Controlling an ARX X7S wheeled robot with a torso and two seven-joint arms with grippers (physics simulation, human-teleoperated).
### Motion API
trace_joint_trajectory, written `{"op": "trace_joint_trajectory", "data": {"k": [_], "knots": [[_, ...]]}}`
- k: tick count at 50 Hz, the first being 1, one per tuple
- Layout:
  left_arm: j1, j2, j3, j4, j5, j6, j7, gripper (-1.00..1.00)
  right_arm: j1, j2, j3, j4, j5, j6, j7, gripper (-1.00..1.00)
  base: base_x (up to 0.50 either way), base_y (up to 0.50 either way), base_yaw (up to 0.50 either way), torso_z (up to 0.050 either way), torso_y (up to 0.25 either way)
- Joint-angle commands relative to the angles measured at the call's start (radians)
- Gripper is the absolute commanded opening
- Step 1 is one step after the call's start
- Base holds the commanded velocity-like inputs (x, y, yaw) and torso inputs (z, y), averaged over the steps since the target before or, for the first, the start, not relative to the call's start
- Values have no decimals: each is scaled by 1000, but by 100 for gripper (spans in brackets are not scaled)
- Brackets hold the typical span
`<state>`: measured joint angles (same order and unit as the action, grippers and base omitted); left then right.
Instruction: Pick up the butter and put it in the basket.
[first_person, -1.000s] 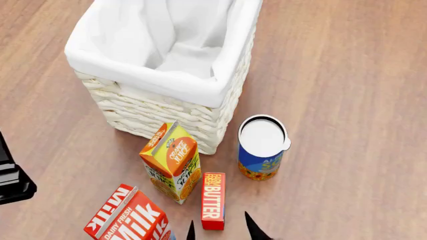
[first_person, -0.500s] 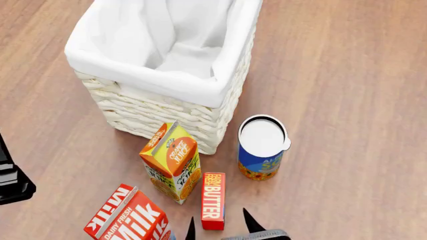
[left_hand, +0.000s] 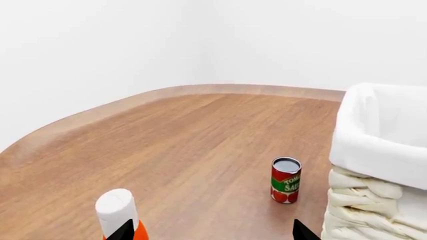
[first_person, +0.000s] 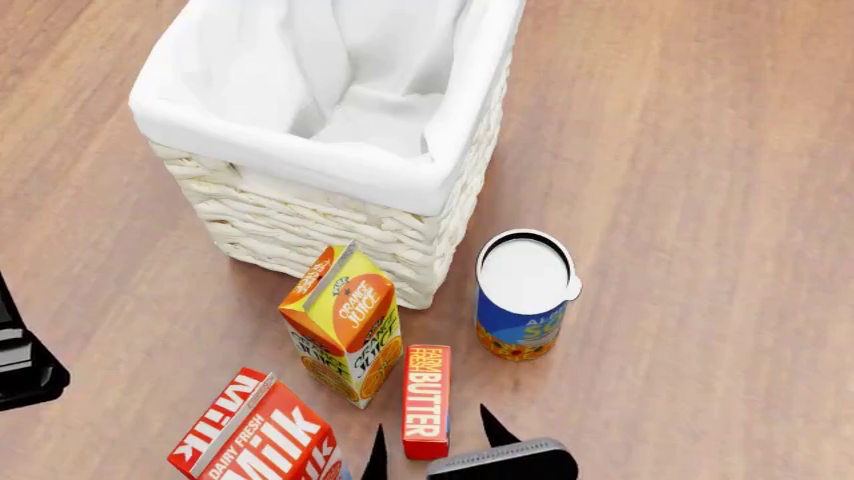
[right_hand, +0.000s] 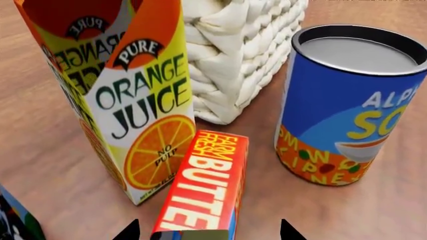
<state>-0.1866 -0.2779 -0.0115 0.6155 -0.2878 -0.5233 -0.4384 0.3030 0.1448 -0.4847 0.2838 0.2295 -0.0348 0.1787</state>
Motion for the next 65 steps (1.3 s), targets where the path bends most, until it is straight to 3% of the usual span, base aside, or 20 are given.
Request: {"op": "trace_joint_trajectory", "data": {"k": [1, 11, 16, 27, 44, 57, 60, 65], "knots": [[-8, 15, -19, -6, 21, 4, 16, 100, 8, -19, 16, 5, -11, -2, -17, -100, 0, 0, 0, 0, 0], [-12, 12, -19, -10, 17, 3, 11, 100, 4, -12, 8, -18, -11, -2, -5, -100, 0, 0, 0, 0, 0], [-12, 12, -16, -12, 16, 3, 7, 100, -44, 25, 16, -181, -29, 43, 55, -100, 0, 0, 0, 0, 0], [-24, 25, -1, -26, 21, 4, -9, 100, -85, 138, 36, -660, -74, 367, 178, -100, 0, 0, 0, 0, 0], [-36, 28, 8, -48, 20, 15, -19, 100, -21, 191, -8, -997, -135, 677, 223, -100, 0, 0, 0, 0, 1], [-42, 25, 15, -71, 20, 36, -18, 100, 262, 199, -56, -1327, -172, 1226, 204, -100, 0, 0, 0, 0, 2], [-43, 24, 16, -72, 19, 36, -19, 100, 341, 222, -51, -1331, -93, 1288, 243, -100, 0, 0, 0, 0, 0], [-42, 21, 17, -69, 16, 35, -21, 100, 617, 379, 44, -1330, 608, 1381, 742, -100, 0, 0, 0, 0, 0]]}}
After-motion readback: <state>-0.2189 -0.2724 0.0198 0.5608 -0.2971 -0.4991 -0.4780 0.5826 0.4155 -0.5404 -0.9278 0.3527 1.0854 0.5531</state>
